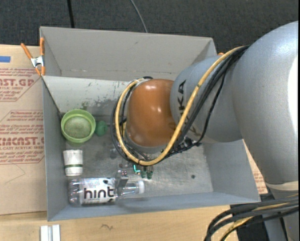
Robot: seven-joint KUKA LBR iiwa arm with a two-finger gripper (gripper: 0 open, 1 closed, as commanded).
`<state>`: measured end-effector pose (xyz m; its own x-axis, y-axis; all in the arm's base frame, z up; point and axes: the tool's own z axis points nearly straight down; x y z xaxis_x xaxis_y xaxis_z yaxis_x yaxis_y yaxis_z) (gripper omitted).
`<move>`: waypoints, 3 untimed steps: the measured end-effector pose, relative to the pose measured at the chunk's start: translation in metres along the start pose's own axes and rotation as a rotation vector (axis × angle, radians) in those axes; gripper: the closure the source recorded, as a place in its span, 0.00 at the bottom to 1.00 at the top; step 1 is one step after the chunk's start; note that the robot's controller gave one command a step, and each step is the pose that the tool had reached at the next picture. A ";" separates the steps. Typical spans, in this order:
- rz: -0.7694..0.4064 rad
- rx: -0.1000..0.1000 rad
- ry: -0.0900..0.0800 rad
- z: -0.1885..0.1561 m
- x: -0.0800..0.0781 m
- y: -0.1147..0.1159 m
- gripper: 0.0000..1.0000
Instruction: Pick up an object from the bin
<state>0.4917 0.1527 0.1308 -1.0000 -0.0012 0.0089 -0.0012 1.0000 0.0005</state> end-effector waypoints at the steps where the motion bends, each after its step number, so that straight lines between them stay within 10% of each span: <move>1: 0.001 0.000 -0.007 -0.001 -0.001 -0.001 0.00; 3: -0.291 0.002 -0.009 0.058 0.001 0.066 0.00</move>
Offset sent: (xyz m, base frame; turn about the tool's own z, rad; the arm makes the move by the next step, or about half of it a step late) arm -0.0013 0.0651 -0.0608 -0.3447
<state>0.4904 0.2187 0.0730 -0.9578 -0.2876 -0.0006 -0.2876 0.9578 -0.0001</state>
